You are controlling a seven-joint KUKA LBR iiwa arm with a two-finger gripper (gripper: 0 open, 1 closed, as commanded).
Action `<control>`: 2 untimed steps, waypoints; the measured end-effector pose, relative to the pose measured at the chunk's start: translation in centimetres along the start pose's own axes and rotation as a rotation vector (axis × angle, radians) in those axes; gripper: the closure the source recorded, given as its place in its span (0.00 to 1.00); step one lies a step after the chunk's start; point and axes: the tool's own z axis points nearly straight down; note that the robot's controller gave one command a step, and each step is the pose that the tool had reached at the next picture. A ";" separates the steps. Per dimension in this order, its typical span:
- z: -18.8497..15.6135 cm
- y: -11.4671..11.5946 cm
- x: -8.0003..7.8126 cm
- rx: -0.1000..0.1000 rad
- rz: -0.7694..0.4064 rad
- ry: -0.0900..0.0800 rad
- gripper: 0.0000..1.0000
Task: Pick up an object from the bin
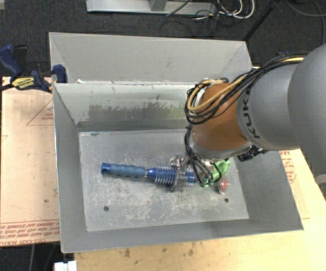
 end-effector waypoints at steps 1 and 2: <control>-10.9 -1.1 1.8 0.000 0.003 -0.006 1.00; -16.8 0.2 0.9 0.000 -0.072 -0.008 1.00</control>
Offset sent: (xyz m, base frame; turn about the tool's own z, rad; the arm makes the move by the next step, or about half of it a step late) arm -0.0206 -0.0100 0.1057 0.0017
